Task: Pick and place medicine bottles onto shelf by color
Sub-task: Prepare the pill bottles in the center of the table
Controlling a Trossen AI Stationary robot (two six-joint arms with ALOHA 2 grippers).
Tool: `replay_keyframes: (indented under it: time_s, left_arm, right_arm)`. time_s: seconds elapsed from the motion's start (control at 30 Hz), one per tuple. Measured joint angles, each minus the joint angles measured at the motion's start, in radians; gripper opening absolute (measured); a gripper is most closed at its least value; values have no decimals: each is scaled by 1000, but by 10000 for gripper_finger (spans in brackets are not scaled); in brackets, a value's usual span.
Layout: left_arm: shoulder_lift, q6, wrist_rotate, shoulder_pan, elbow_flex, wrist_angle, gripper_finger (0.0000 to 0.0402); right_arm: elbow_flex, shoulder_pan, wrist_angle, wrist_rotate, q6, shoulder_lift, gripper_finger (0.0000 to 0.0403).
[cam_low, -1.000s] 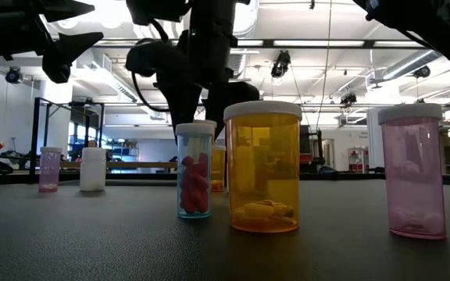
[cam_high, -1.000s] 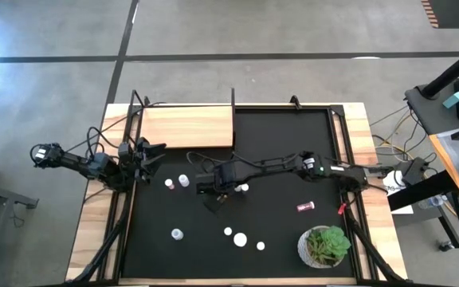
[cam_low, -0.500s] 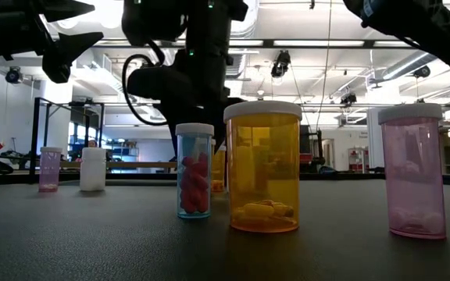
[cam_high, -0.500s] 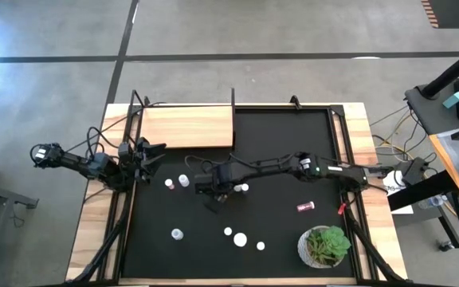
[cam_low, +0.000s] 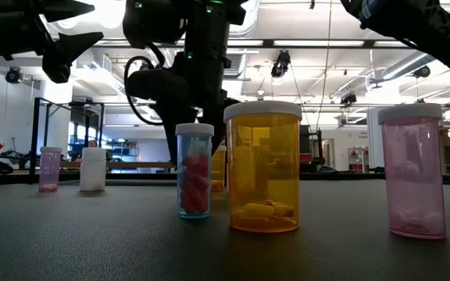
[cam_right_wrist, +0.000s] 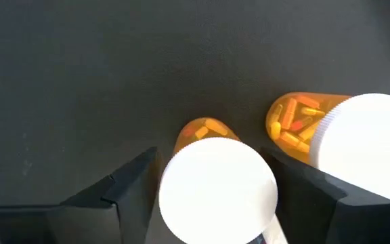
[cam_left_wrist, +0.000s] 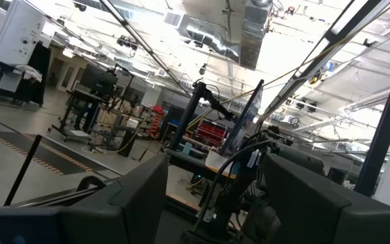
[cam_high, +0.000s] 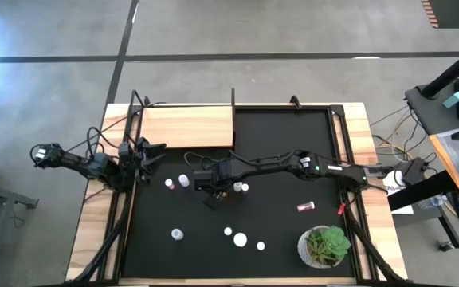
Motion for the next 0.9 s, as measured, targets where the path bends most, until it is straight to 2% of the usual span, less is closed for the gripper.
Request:
replay_keyframes:
  time_s: [0.27,0.5,0.73,0.9]
  left_arm:
    - [0,0,0,0,0,0,228]
    - [0,0,0,0,0,0,228]
    - [0,0,0,0,0,0,228]
    - [0,0,0,0,0,0,228]
  right_arm:
    - [3,0,-5,0,20,-13,313]
    - [5,0,-40,11,79,-92,360]
    - [5,1,-132,11,216,-161,366]
    - [5,1,-245,11,242,-198,366]
